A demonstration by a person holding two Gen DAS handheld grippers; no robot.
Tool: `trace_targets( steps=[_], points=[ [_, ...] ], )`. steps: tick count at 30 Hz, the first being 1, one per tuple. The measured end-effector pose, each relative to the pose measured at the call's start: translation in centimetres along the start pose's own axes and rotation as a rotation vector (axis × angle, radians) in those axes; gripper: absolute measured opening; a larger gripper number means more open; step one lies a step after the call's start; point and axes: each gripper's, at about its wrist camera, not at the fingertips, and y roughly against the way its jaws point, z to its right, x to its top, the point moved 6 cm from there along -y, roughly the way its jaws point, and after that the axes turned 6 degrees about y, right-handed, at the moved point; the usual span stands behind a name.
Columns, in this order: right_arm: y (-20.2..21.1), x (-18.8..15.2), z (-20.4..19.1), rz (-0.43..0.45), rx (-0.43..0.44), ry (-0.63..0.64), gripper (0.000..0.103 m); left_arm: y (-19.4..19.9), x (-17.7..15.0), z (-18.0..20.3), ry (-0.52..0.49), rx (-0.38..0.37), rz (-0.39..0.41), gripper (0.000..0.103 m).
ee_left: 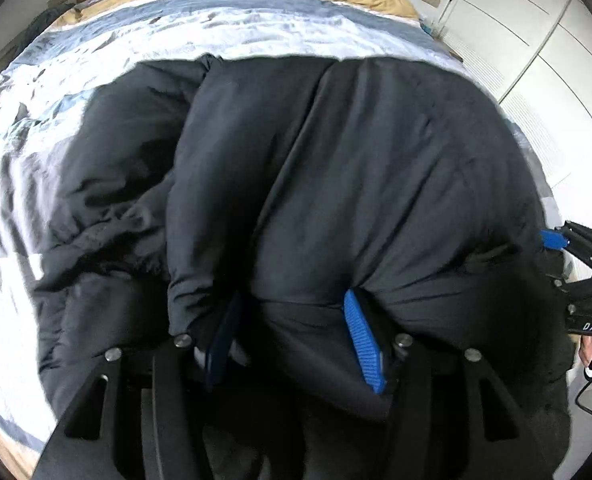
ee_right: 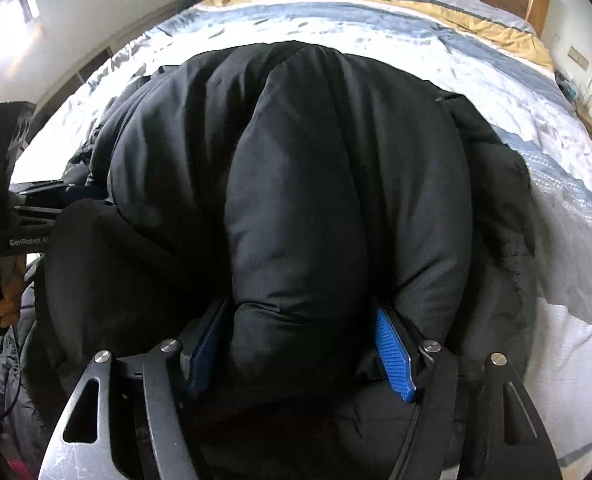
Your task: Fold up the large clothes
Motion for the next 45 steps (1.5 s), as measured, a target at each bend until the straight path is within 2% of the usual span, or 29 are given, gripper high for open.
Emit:
trace_targets(
  steps=[3,5,7,9,11,13,18,24,30,36,45],
  points=[
    [2.9,0.2,-0.5,0.019,-0.021,0.011,0.067,3.8,-0.3,0.8,-0.007,-0.011,0.059,0.053],
    [5.2,0.1,-1.1,0.061,-0.009,0.013,0.067,6.2,-1.2,1.8,-0.033,-0.026,0.104,0.053],
    [6.9,-0.3,-1.9,0.1,0.021,-0.003,0.068,6.9,-2.3,2.7,-0.034,-0.057,0.11,0.053],
    [7.1,-0.9,-2.5,0.106,0.046,-0.009,0.068,5.9,-3.5,3.4,-0.038,-0.08,0.083,0.053],
    [5.7,-1.7,-3.0,0.073,0.045,0.007,0.068,3.7,-4.6,3.6,-0.052,-0.044,0.041,0.053],
    [3.4,-2.9,-3.1,0.018,0.044,-0.007,0.069,2.1,-5.4,3.2,-0.031,-0.041,0.03,0.054],
    [2.3,-3.7,-2.7,0.003,0.05,-0.086,0.072,2.4,-5.4,3.2,-0.001,-0.02,0.025,0.055],
    [4.3,-4.4,-2.5,0.007,0.014,-0.091,0.072,4.9,-6.2,3.6,-0.001,0.067,0.054,0.055],
    [6.9,-5.3,-2.1,0.021,-0.017,-0.121,0.072,7.4,-7.7,4.1,0.013,0.11,0.067,0.055],
    [9.9,-6.5,-3.0,0.028,-0.028,-0.143,0.073,10.6,-10.0,2.9,0.007,0.158,0.07,0.055],
    [12.6,-11.2,-3.4,-0.011,-0.037,-0.207,0.078,13.4,-11.5,0.9,-0.024,0.238,0.072,0.056]
  ],
)
